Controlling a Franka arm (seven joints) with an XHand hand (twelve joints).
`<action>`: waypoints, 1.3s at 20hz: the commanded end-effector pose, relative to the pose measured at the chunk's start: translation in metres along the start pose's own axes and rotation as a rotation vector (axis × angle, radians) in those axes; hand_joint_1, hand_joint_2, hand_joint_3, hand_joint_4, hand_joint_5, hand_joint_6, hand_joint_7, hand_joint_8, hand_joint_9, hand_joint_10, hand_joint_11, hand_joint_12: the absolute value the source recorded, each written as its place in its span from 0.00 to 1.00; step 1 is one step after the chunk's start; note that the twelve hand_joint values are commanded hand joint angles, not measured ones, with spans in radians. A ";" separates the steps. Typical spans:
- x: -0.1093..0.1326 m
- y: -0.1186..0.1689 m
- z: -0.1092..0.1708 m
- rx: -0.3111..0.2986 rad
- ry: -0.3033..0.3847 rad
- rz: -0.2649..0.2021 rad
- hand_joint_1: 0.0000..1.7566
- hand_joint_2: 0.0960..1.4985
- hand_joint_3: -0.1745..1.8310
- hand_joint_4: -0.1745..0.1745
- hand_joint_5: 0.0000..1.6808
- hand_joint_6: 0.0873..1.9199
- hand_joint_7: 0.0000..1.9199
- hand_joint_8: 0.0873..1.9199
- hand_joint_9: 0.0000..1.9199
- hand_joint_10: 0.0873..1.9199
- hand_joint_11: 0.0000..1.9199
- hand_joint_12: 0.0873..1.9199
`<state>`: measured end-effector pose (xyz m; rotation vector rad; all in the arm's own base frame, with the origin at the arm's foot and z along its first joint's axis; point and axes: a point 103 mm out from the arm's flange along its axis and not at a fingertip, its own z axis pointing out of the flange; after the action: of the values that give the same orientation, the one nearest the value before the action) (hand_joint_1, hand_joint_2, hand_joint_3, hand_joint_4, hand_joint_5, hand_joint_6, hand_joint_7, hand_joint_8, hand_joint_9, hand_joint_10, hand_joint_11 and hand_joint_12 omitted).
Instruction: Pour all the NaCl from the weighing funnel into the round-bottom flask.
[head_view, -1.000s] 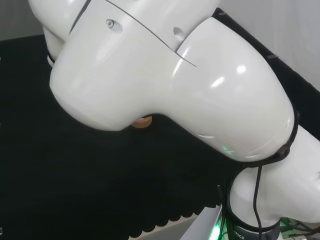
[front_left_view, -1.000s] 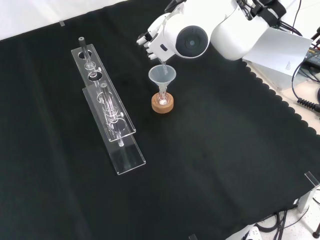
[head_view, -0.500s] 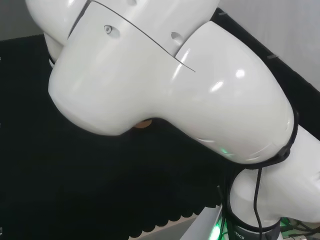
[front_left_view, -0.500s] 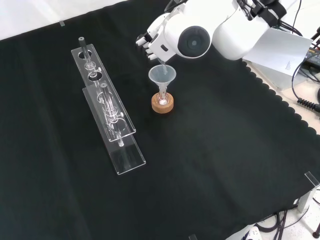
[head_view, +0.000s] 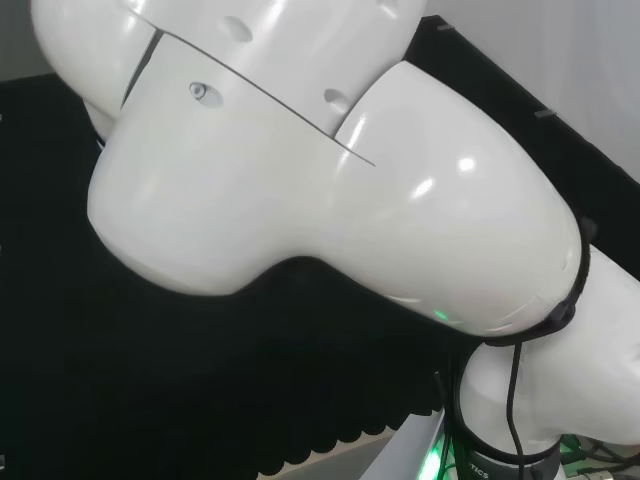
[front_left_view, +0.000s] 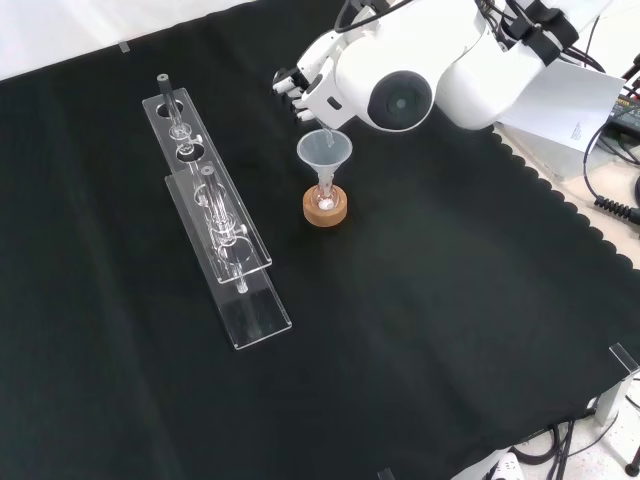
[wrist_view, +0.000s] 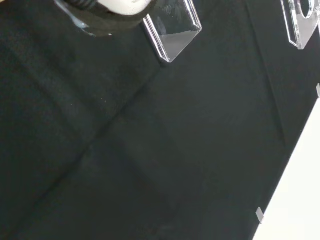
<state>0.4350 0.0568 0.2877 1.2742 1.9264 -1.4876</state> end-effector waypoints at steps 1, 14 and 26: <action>-0.001 -0.001 -0.002 0.006 -0.026 0.002 0.72 0.71 0.10 0.00 0.59 0.49 0.53 0.48 0.57 0.19 0.44 0.51; -0.004 -0.004 -0.005 0.012 -0.061 0.054 0.72 0.71 0.10 0.00 0.59 0.49 0.53 0.48 0.57 0.19 0.46 0.51; -0.001 -0.006 -0.013 0.004 -0.094 0.064 0.72 0.71 0.09 0.00 0.59 0.49 0.53 0.49 0.57 0.18 0.49 0.48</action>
<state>0.4342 0.0676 0.2955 1.2358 1.8114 -1.4957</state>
